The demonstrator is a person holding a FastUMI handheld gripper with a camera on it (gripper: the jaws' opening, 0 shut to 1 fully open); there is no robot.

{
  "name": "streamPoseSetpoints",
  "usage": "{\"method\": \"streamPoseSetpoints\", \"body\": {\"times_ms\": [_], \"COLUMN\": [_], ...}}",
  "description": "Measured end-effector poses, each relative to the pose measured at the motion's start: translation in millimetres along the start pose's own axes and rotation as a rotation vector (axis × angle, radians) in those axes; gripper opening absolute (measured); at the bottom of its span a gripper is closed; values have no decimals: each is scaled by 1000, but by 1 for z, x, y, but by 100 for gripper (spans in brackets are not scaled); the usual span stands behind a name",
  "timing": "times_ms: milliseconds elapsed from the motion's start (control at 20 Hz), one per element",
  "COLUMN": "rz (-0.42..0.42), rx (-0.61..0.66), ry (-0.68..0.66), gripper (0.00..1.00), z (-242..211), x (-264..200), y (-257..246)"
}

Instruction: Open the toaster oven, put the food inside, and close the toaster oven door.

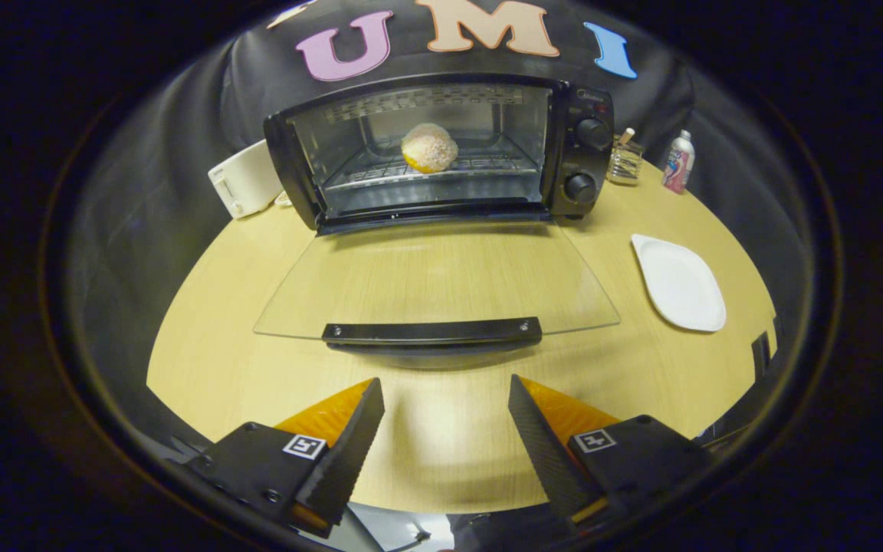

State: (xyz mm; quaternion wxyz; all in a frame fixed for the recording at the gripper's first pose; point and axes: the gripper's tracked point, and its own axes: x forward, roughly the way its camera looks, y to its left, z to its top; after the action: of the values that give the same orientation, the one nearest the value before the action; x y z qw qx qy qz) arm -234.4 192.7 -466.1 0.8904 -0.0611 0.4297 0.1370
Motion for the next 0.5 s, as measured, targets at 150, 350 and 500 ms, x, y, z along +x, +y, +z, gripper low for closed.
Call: {"method": "streamPoseSetpoints", "body": {"times_ms": [150, 350, 500], "rz": [-13, -18, -20], "rx": [-21, -17, -29], "ry": [20, 24, 10], "gripper": [100, 99, 99], "z": [-2, 4, 9], "x": [11, 16, 11], "y": [0, -1, 0]}}
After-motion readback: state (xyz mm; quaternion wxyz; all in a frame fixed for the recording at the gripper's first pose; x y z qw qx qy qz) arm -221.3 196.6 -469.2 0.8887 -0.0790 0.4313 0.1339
